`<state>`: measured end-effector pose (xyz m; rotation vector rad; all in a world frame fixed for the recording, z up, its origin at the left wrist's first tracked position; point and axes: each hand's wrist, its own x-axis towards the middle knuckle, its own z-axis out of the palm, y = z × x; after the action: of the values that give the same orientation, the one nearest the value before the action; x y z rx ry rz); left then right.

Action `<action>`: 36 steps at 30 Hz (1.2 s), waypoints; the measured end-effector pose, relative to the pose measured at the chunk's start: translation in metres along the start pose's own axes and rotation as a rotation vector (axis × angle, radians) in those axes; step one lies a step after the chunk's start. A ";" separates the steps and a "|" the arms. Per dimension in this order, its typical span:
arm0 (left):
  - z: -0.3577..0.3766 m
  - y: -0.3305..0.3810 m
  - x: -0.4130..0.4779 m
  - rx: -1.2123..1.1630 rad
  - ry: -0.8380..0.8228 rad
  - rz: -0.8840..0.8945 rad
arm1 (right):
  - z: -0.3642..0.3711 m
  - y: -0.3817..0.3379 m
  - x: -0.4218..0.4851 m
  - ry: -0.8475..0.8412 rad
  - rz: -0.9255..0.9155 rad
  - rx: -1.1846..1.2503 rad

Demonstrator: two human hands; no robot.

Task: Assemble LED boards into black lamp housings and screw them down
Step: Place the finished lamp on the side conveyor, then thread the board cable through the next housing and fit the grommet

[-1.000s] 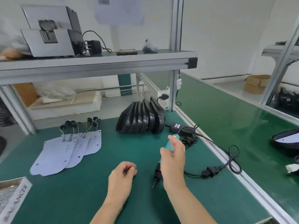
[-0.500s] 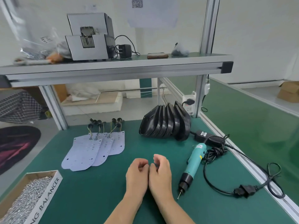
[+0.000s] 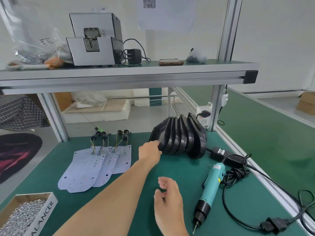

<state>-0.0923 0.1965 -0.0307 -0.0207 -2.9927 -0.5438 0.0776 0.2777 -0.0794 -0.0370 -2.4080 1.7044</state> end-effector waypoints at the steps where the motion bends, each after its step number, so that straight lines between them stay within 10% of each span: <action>1: 0.000 -0.005 -0.001 -0.009 0.017 0.030 | 0.000 0.000 0.000 0.002 -0.001 0.013; 7: -0.021 -0.016 -0.035 -0.091 0.102 0.209 | -0.005 -0.003 0.000 0.040 0.018 0.090; 21: -0.024 -0.054 -0.200 0.579 0.180 0.689 | -0.011 -0.021 -0.008 0.047 0.138 0.138; 24: -0.038 -0.065 -0.193 0.375 0.215 0.734 | -0.011 -0.019 -0.005 0.007 0.159 0.019; 27: -0.064 -0.091 -0.146 -0.109 0.306 0.340 | -0.011 -0.016 -0.006 0.012 0.160 0.029; 31: -0.082 -0.154 -0.075 0.141 0.108 -0.438 | -0.009 -0.017 -0.006 0.000 0.188 0.068; 36: -0.063 -0.193 -0.043 0.133 -0.047 -0.629 | -0.008 -0.018 -0.005 -0.001 0.184 0.068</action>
<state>-0.0489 -0.0060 -0.0435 0.9498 -3.0330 -0.3863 0.0850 0.2789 -0.0610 -0.2562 -2.4113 1.8618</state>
